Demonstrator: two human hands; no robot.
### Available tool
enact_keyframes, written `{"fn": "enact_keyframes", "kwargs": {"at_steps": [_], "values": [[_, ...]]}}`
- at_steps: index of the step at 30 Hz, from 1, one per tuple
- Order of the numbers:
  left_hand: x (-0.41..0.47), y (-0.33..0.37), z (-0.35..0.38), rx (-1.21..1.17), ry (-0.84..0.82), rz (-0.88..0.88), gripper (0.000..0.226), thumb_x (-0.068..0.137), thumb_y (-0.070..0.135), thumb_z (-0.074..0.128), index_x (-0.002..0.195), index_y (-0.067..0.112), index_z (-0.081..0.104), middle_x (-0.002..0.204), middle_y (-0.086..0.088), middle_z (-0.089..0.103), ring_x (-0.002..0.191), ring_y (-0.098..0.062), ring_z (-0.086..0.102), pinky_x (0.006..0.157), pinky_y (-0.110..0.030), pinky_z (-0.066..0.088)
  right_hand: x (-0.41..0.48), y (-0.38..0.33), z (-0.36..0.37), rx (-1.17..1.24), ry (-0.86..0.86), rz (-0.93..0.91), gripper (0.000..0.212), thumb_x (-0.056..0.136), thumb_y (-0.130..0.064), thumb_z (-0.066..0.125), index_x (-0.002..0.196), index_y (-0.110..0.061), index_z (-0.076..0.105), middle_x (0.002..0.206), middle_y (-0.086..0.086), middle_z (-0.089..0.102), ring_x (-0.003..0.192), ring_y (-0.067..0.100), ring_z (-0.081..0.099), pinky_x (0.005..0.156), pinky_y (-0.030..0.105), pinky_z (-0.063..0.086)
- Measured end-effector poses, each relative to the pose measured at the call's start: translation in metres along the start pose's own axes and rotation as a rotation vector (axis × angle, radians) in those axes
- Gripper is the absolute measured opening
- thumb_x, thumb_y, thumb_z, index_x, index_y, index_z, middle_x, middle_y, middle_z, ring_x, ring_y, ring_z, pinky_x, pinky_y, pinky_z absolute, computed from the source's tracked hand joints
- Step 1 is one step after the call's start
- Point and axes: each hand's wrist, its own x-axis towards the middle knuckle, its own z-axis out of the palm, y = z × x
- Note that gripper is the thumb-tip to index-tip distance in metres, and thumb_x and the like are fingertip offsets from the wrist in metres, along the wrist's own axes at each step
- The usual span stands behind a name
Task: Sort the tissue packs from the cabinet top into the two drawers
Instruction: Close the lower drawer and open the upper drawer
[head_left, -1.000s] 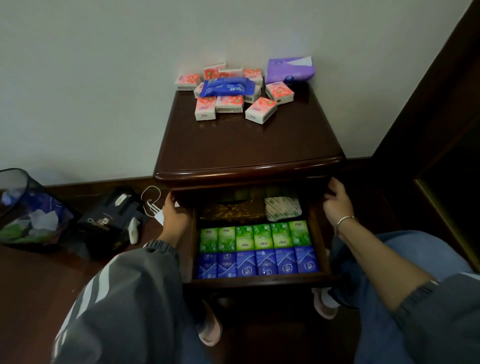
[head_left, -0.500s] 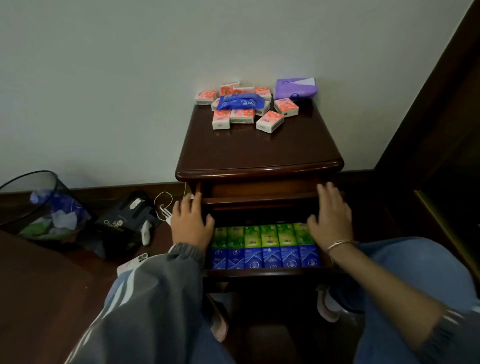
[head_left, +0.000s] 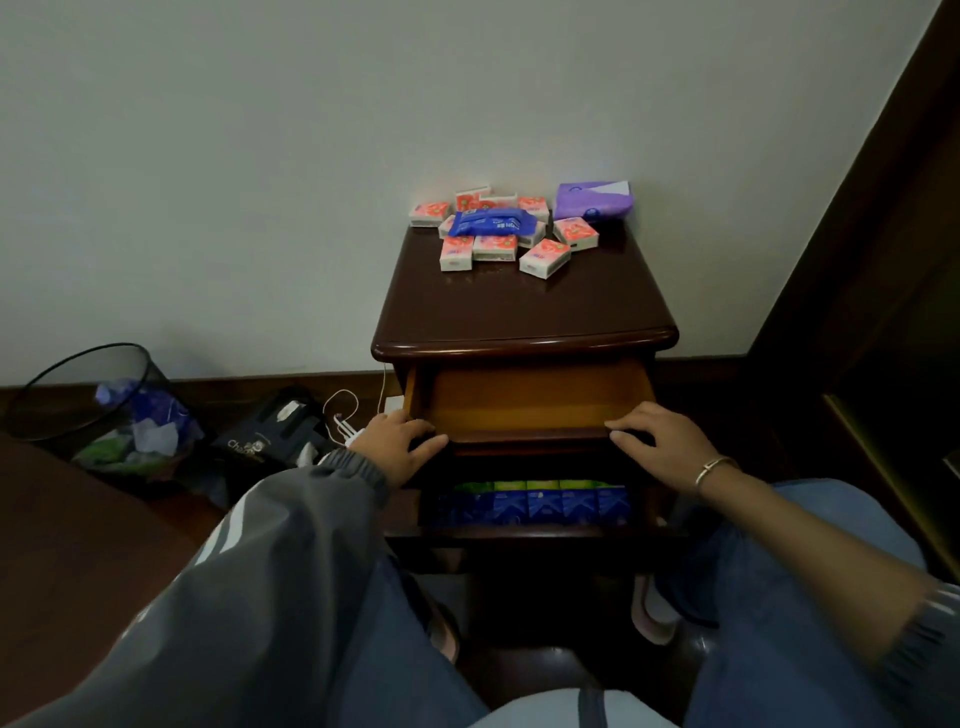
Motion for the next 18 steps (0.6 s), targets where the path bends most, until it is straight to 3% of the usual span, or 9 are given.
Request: {"fn": "enact_keyframes", "kwargs": {"at_steps": [3,7,10,15,18], "values": [[-0.024,-0.005,0.005,-0.094,-0.043,0.005,0.052,0.094,0.059,0.033,0.111,0.025,0.068,0.097,0.007,0.054,0.091,-0.011,0.051,0.076,-0.027,0.039,-0.023,0.0,-0.001,0.198,-0.042,0.061,0.025,0.088,-0.04,0.057,0.08,-0.025,0.075,0.086,-0.004,0.064,0.084,0.012,0.061,0.081,0.034,0.048],[-0.05,-0.008,0.022,-0.165,-0.037,-0.059,0.05,0.092,0.062,0.032,0.084,0.028,0.067,0.087,0.007,0.063,0.079,-0.008,0.057,0.07,-0.025,0.042,-0.05,-0.001,0.003,0.306,-0.082,0.105,0.037,0.09,-0.044,0.053,0.065,-0.028,0.075,0.069,-0.011,0.066,0.075,0.007,0.062,0.077,0.027,0.045],[-0.056,-0.007,0.021,-0.183,-0.011,-0.096,0.054,0.093,0.061,0.033,0.09,0.022,0.071,0.091,0.003,0.067,0.084,-0.012,0.06,0.076,-0.026,0.045,-0.055,-0.006,0.002,0.297,-0.11,0.111,0.041,0.088,-0.051,0.05,0.065,-0.028,0.076,0.068,-0.013,0.069,0.073,0.003,0.063,0.074,0.023,0.045],[-0.046,0.002,0.006,-0.131,-0.145,-0.16,0.062,0.092,0.062,0.031,0.094,0.015,0.072,0.091,-0.003,0.071,0.085,-0.016,0.063,0.082,-0.029,0.049,-0.044,-0.014,-0.007,0.215,-0.199,0.097,0.052,0.084,-0.061,0.045,0.064,-0.023,0.075,0.068,-0.011,0.072,0.07,-0.003,0.065,0.071,0.017,0.045],[-0.039,0.002,0.001,-0.213,-0.135,-0.158,0.056,0.093,0.059,0.036,0.1,0.015,0.07,0.094,-0.002,0.071,0.089,-0.016,0.065,0.091,-0.036,0.052,-0.03,-0.015,-0.018,0.15,-0.149,0.043,0.05,0.082,-0.062,0.044,0.066,-0.026,0.074,0.071,-0.009,0.072,0.072,0.003,0.066,0.075,0.026,0.052]]}}
